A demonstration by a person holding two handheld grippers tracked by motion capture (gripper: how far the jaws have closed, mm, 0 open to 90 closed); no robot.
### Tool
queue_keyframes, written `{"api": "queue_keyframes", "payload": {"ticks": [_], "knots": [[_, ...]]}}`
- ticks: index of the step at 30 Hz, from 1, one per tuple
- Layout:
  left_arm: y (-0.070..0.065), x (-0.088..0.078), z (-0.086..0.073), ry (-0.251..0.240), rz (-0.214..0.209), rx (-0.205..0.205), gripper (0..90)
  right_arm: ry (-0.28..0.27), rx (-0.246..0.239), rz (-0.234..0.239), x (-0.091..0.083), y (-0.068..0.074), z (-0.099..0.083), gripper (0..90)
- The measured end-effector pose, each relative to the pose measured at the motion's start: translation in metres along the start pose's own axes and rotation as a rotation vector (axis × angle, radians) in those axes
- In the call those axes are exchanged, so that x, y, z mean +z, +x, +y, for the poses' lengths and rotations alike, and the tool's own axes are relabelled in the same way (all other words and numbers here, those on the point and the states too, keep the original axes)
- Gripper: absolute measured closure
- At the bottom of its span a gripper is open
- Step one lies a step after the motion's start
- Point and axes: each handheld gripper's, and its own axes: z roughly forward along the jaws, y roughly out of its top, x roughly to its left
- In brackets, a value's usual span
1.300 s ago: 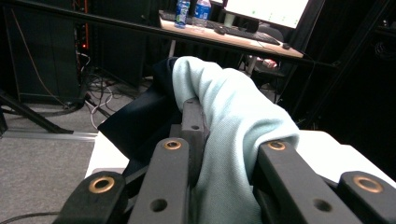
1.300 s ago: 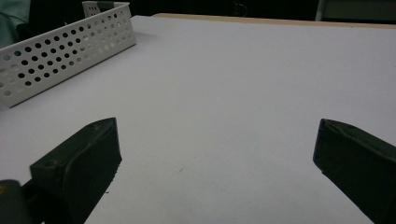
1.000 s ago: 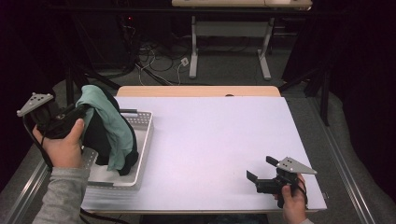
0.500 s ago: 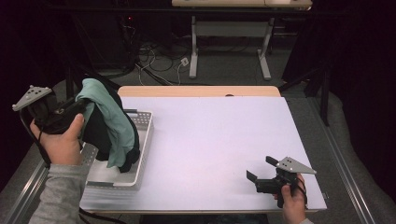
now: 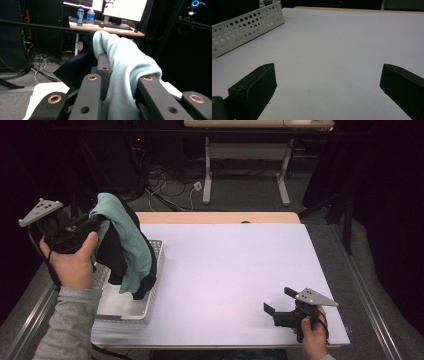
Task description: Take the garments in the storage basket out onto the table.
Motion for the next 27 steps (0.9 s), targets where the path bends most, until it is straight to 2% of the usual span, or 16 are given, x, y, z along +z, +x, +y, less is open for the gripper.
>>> {"api": "queue_keyframes", "payload": {"ticks": [7,14,27], "knots": [[-0.015,0.017,0.002,0.005,-0.037,0.005,79.4,-0.001,0.015,-0.001,0.0,0.0,0.0,0.5],[-0.03,0.031,0.002,0.018,-0.077,0.017,79.4,-0.005,0.004,-0.001,-0.001,-0.001,0.0,0.5],[-0.055,0.047,0.005,0.021,-0.133,0.042,79.4,-0.004,0.005,0.003,-0.001,-0.001,0.0,0.5]]}}
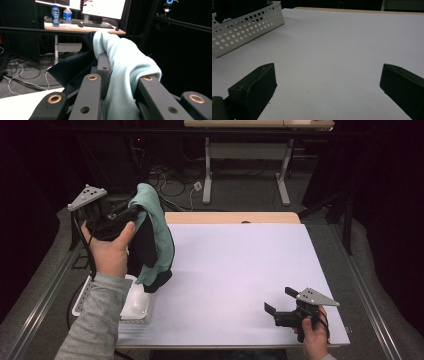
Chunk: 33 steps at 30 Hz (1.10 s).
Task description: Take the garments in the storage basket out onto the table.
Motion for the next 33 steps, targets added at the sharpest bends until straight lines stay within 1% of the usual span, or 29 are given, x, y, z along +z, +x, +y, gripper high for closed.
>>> {"api": "queue_keyframes", "payload": {"ticks": [5,10,13,18,20,21,23,25,30,32,33], "knots": [[-0.01,0.007,0.001,0.004,-0.023,0.018,79.5,-0.001,0.001,-0.002,-0.001,0.0,0.0,0.5],[-0.018,0.014,0.001,0.005,-0.043,0.019,79.4,-0.004,-0.003,-0.002,-0.001,-0.001,0.0,0.5],[-0.022,0.018,0.003,0.009,-0.052,0.024,79.5,-0.006,0.003,0.0,-0.001,0.0,0.0,0.5],[-0.031,0.024,0.001,0.016,-0.075,0.035,79.5,-0.006,-0.002,0.0,-0.002,-0.001,0.001,0.5],[-0.032,0.025,-0.001,0.017,-0.084,0.034,79.4,-0.006,-0.001,-0.002,-0.003,-0.001,0.001,0.5],[-0.032,0.027,-0.004,0.02,-0.09,0.026,79.4,0.0,0.014,-0.001,-0.003,0.0,0.001,0.5],[-0.033,0.03,-0.009,0.027,-0.098,0.019,79.4,-0.008,0.005,-0.001,-0.004,-0.001,0.001,0.5],[-0.034,0.034,-0.014,0.044,-0.107,0.02,79.4,-0.003,0.007,-0.005,-0.003,-0.001,0.001,0.5],[-0.042,0.046,-0.03,0.08,-0.142,0.02,79.4,-0.013,-0.008,0.001,-0.003,-0.001,0.001,0.5],[-0.044,0.051,-0.037,0.082,-0.157,0.014,79.4,-0.007,0.001,0.001,-0.003,-0.001,0.001,0.5],[-0.046,0.054,-0.041,0.09,-0.165,0.011,79.4,-0.006,0.004,-0.002,-0.003,-0.001,0.001,0.5]]}}
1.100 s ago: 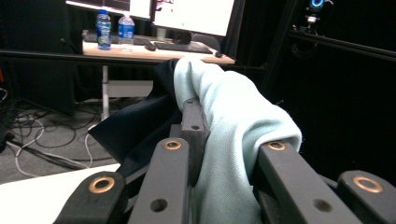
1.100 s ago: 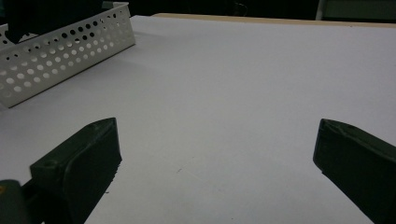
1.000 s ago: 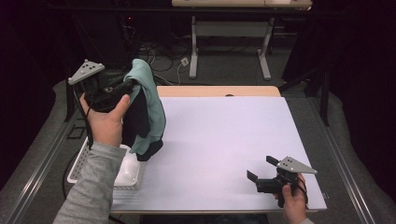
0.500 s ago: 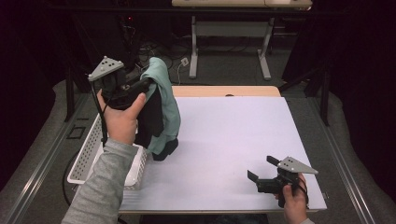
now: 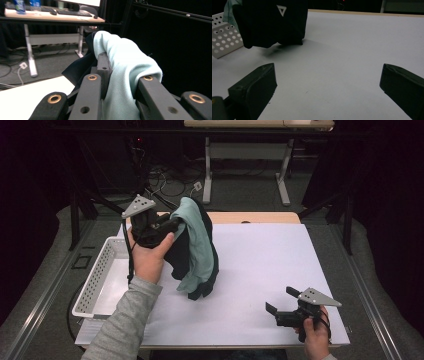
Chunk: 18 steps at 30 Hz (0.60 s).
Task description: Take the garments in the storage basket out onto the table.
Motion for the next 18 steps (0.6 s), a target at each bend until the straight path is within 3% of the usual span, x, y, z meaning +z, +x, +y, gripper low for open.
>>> {"api": "queue_keyframes", "payload": {"ticks": [7,18], "knots": [[-0.001,0.018,-0.024,0.032,-0.023,-0.028,79.3,-0.005,-0.003,0.002,-0.001,0.0,0.0,0.5],[-0.003,0.033,-0.048,0.063,-0.063,-0.06,79.1,-0.001,-0.002,0.003,-0.001,0.0,0.0,0.5]]}}
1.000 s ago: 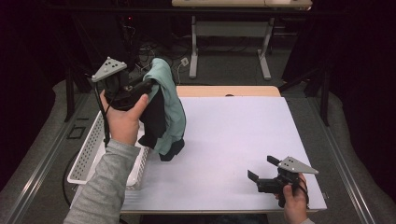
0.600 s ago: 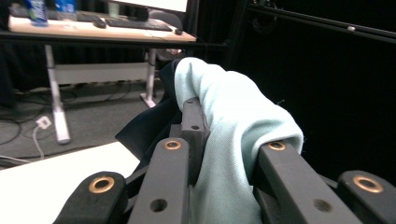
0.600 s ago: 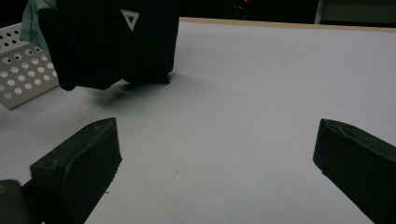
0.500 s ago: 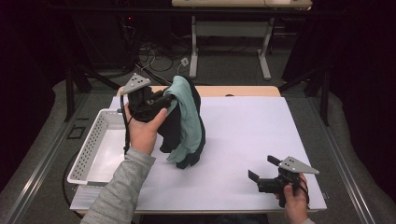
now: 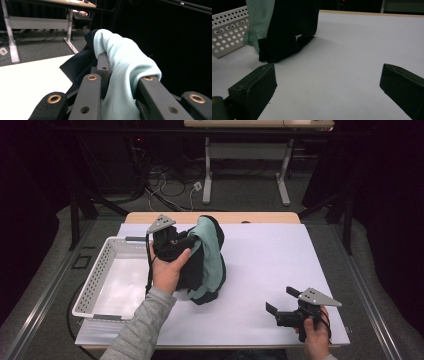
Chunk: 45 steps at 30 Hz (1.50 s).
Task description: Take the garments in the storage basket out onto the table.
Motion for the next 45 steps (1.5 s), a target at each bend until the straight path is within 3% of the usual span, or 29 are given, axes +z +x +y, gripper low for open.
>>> {"api": "queue_keyframes", "payload": {"ticks": [4,10,26,38,45], "knots": [[-0.001,0.004,-0.008,0.008,-0.017,-0.016,78.9,-0.003,0.002,0.001,0.0,0.0,0.0,0.5],[-0.005,0.013,-0.019,0.013,-0.03,-0.009,78.5,0.0,0.002,-0.004,-0.001,-0.001,0.0,0.6],[-0.009,0.036,-0.054,0.083,-0.066,-0.033,77.4,-0.004,0.008,-0.007,-0.002,-0.003,-0.001,0.9],[-0.01,0.049,-0.084,0.156,-0.073,-0.017,75.3,-0.014,0.013,-0.002,-0.002,-0.004,-0.001,1.0],[-0.012,0.051,-0.095,0.178,-0.071,-0.008,67.7,-0.017,0.002,-0.003,-0.005,-0.003,0.0,0.9]]}}
